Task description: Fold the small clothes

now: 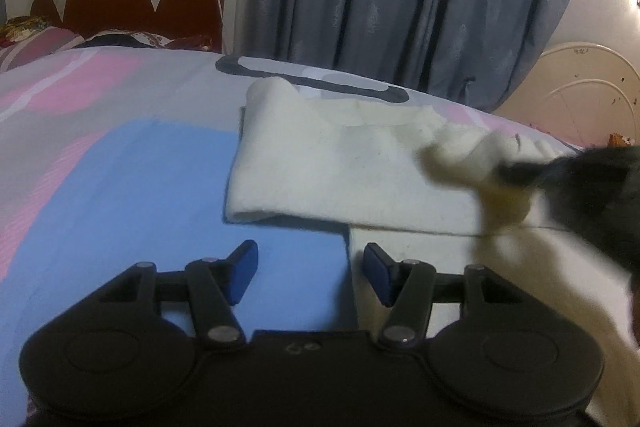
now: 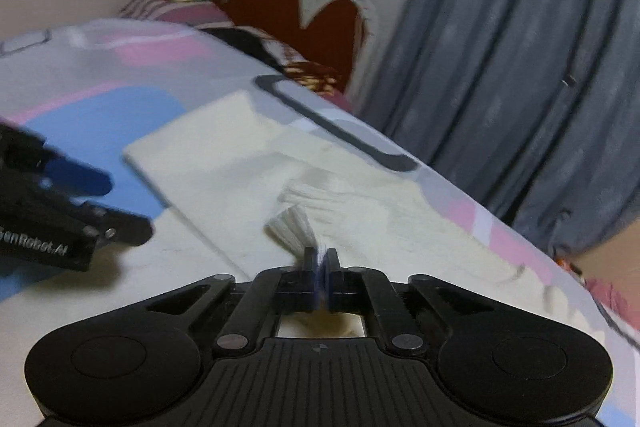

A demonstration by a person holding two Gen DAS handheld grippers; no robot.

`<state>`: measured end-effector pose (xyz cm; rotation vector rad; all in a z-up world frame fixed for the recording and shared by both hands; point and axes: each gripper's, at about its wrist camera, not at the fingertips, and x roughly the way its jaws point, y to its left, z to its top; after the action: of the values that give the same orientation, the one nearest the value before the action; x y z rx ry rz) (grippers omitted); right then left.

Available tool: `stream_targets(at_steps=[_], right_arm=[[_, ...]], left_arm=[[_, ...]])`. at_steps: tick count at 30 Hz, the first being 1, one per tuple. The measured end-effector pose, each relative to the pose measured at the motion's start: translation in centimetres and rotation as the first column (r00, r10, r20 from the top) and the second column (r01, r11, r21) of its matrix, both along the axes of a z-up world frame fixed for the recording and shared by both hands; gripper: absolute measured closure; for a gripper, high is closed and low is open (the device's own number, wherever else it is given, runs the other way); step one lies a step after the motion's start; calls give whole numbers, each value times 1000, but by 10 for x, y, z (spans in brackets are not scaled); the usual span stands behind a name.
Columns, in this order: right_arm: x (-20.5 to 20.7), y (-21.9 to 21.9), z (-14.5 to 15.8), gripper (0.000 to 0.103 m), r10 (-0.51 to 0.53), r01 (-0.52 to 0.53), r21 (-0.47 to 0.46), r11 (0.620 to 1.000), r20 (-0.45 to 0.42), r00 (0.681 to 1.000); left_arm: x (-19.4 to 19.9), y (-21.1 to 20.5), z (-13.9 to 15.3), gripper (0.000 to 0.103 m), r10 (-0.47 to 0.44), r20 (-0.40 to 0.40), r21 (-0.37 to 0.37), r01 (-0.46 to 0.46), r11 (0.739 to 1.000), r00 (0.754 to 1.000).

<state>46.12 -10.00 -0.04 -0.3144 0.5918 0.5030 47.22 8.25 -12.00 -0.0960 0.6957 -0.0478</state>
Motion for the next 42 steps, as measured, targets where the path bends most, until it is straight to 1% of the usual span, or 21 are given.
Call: stream_targets(at_steps=[2, 3, 4, 6, 8, 9, 11, 16, 17, 20, 24, 26, 28, 29, 30, 32, 35, 36, 39, 40, 42], right_arm=[[5, -29, 13, 102, -130, 128, 72, 989, 22, 991], [7, -49, 20, 102, -206, 202, 126, 971, 20, 978], [9, -74, 24, 102, -299, 294, 182, 938, 0, 954], [12, -113, 21, 102, -433, 434, 227, 872, -56, 900], [15, -146, 9, 102, -481, 502, 263, 824, -143, 865], [16, -155, 4, 102, -493, 520, 264, 812, -165, 854], [14, -169, -2, 102, -487, 531, 302, 791, -212, 847], [13, -183, -4, 102, -482, 540, 343, 769, -245, 841], [13, -183, -3, 101, -482, 541, 341, 769, -247, 841], [15, -185, 4, 101, -483, 540, 337, 771, -243, 841], [4, -195, 10, 101, -484, 528, 392, 753, -213, 849], [3, -198, -4, 101, -486, 548, 367, 751, -254, 836], [7, -200, -25, 101, -487, 585, 312, 748, -340, 804], [6, -203, -31, 101, -486, 601, 317, 733, -372, 790], [4, -206, -33, 101, -488, 610, 343, 714, -380, 785], [7, -208, -33, 100, -499, 621, 345, 704, -381, 778], [18, -203, -29, 100, -502, 619, 323, 715, -379, 778], [23, -200, -23, 100, -491, 600, 320, 733, -362, 792], [28, -186, 17, 100, -441, 494, 352, 795, -224, 869], [24, -184, 37, 100, -426, 451, 396, 800, -155, 891], [15, -184, 61, 101, -413, 392, 449, 803, -57, 909]], left_arm=[[2, -1, -1, 47, -1, 2, 20, 1, 1000, 1000], [3, -2, -2, 47, -4, 4, 25, 4, 1000, 1000], [4, -2, -2, 47, -6, 7, 29, 6, 1000, 1000], [5, -3, -3, 48, -6, 11, 32, 6, 999, 1000], [6, -5, -3, 51, -10, 16, 43, 10, 999, 1000], [7, -6, -3, 52, -13, 21, 46, 12, 999, 1000], [9, -8, -1, 61, -16, 39, 38, 15, 999, 999], [21, -17, 3, 65, -44, 37, 68, 42, 997, 998], [24, -18, 1, 69, -49, 28, 70, 47, 996, 998], [27, -19, -3, 70, -56, 9, 75, 55, 996, 998], [24, -20, -4, 70, -60, 13, 92, 59, 994, 998], [24, -19, -3, 70, -59, 11, 93, 58, 994, 998], [23, -19, -3, 70, -63, 8, 94, 62, 994, 998], [23, -19, -3, 70, -66, 7, 95, 65, 993, 998], [23, -19, -2, 70, -69, 6, 97, 68, 993, 998], [23, -19, -2, 70, -70, 4, 99, 69, 993, 998], [23, -18, -2, 69, -60, 13, 92, 58, 994, 998], [22, -17, -1, 70, -52, 27, 86, 50, 995, 998], [17, -14, 0, 70, -24, 74, 71, 18, 997, 997], [19, -13, -2, 70, -25, 60, 70, 20, 997, 998], [20, -14, -5, 70, -29, 52, 72, 25, 997, 998]])
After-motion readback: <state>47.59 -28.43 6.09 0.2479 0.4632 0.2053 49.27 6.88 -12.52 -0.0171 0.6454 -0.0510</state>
